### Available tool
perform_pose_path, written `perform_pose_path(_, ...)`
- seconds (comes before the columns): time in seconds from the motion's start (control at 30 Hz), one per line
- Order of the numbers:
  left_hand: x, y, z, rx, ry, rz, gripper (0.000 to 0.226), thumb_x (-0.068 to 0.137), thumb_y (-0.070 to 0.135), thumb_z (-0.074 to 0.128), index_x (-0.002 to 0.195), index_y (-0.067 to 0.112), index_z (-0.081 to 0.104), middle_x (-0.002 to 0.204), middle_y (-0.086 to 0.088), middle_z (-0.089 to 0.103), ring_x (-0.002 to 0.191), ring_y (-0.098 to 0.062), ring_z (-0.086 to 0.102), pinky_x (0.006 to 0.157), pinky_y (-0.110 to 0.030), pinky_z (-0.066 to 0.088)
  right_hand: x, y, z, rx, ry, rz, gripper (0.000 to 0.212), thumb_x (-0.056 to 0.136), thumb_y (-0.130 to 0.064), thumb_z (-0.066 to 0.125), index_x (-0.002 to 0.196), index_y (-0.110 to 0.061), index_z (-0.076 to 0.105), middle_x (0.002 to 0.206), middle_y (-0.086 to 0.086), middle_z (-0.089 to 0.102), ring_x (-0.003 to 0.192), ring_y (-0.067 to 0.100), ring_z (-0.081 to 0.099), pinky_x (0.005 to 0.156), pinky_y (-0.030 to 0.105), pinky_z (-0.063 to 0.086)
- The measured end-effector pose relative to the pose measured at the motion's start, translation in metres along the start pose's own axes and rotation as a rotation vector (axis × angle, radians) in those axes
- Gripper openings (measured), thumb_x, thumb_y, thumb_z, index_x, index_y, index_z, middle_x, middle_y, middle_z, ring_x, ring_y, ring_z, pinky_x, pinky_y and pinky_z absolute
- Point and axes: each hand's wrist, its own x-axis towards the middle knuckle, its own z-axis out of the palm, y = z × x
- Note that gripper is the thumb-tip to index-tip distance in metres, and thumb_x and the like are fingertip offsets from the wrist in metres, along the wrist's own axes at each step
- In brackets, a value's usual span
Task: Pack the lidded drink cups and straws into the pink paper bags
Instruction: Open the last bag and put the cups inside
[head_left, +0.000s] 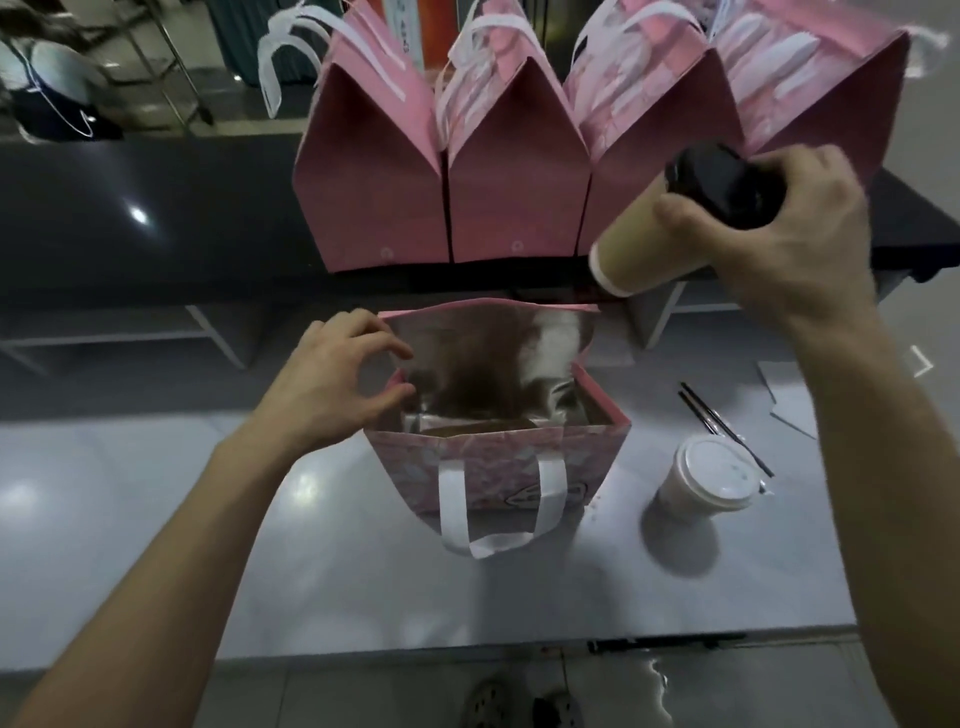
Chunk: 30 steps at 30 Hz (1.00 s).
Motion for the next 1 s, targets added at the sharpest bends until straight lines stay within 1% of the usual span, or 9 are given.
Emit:
perform_pose_path(0.07,-0.001,-0.003,0.001,0.050,-0.007,0.001,0.054,0.087,0.055,0.084,0.134,0.031,0.072,0.136,0.009,0.059,0.127,-0.016,0.048,0.112,-0.041,0.036,-0.013,-0.030,-0.010,0.087,-0.128,-0.064,0.089,0.066,-0.100,0.063,0.114,-0.026,0.071,0.112,-0.001,0.063,0.094,0.012,0.059,0.077,0.022,0.043)
perform_pose_path(0.17,-0.004,-0.008,0.001,0.017,-0.086,0.000,0.093,0.075,0.074,0.086,0.153,0.033,0.056,0.154,0.009,0.051,0.144,-0.018,0.036,0.121,-0.044,0.024,-0.035,-0.067,0.001,0.099,-0.473,-0.142,0.083,0.066,-0.102,0.058,0.115,-0.036,0.071,0.108,-0.010,0.067,0.094,0.004,0.065,0.077,0.024,0.050)
perform_pose_path(0.27,-0.010,-0.013,0.002,-0.092,-0.245,-0.029,0.127,0.064,0.079,0.089,0.168,0.037,0.028,0.171,0.010,0.025,0.155,-0.014,0.016,0.130,-0.049,0.017,-0.049,-0.086,0.036,-0.012,-0.805,-0.212,0.079,0.063,-0.082,0.076,0.128,-0.039,0.066,0.111,-0.020,0.066,0.099,-0.002,0.066,0.079,0.020,0.056)
perform_pose_path(0.4,-0.021,-0.019,0.010,-0.144,-0.289,0.018,0.145,0.058,0.086,0.086,0.170,0.043,0.004,0.172,0.027,0.002,0.161,-0.014,0.007,0.130,-0.044,0.021,-0.062,-0.088,0.098,-0.352,-1.090,-0.372,0.086,0.071,-0.053,0.092,0.144,-0.032,0.053,0.123,-0.009,0.060,0.110,0.015,0.062,0.082,0.030,0.060)
perform_pose_path(0.57,-0.028,-0.020,0.017,-0.147,-0.252,0.098,0.154,0.054,0.093,0.080,0.170,0.041,-0.007,0.169,0.032,-0.013,0.163,-0.008,0.002,0.126,-0.029,0.017,-0.082,-0.079,0.165,-0.470,-1.200,-0.478,0.080,0.074,-0.051,0.092,0.138,-0.027,0.051,0.096,-0.014,0.047,0.096,0.018,0.059,0.061,0.020,0.046)
perform_pose_path(0.67,-0.030,-0.019,0.017,-0.160,-0.232,0.135,0.154,0.055,0.094,0.079,0.170,0.040,-0.008,0.170,0.031,-0.015,0.163,-0.003,-0.002,0.124,-0.024,0.011,-0.090,-0.077,0.188,-0.463,-1.251,-0.508,0.084,0.073,-0.049,0.093,0.142,-0.025,0.052,0.106,-0.008,0.060,0.094,0.018,0.064,0.067,0.025,0.053)
perform_pose_path(0.77,-0.030,-0.016,0.015,-0.167,-0.233,0.142,0.155,0.056,0.092,0.080,0.171,0.038,-0.008,0.173,0.027,-0.011,0.164,-0.004,-0.003,0.126,-0.026,0.012,-0.101,-0.071,0.202,-0.514,-1.294,-0.597,0.092,0.075,-0.043,0.094,0.151,-0.027,0.045,0.115,-0.002,0.067,0.088,0.017,0.063,0.068,0.028,0.048)
perform_pose_path(0.87,-0.029,-0.013,0.014,-0.161,-0.245,0.142,0.155,0.056,0.090,0.082,0.171,0.038,-0.009,0.175,0.023,-0.010,0.165,-0.007,-0.003,0.128,-0.029,0.015,-0.102,-0.065,0.206,-0.540,-1.251,-0.643,0.102,0.071,-0.039,0.097,0.155,-0.031,0.039,0.138,0.003,0.059,0.105,0.025,0.064,0.075,0.031,0.047)
perform_pose_path(1.0,-0.026,-0.009,0.013,-0.162,-0.255,0.116,0.154,0.056,0.092,0.080,0.172,0.037,-0.005,0.175,0.022,-0.007,0.165,-0.009,-0.002,0.130,-0.033,0.017,-0.104,-0.067,0.210,-0.568,-1.258,-0.652,0.105,0.072,-0.045,0.097,0.157,-0.033,0.037,0.143,0.004,0.055,0.115,0.027,0.064,0.086,0.034,0.054)
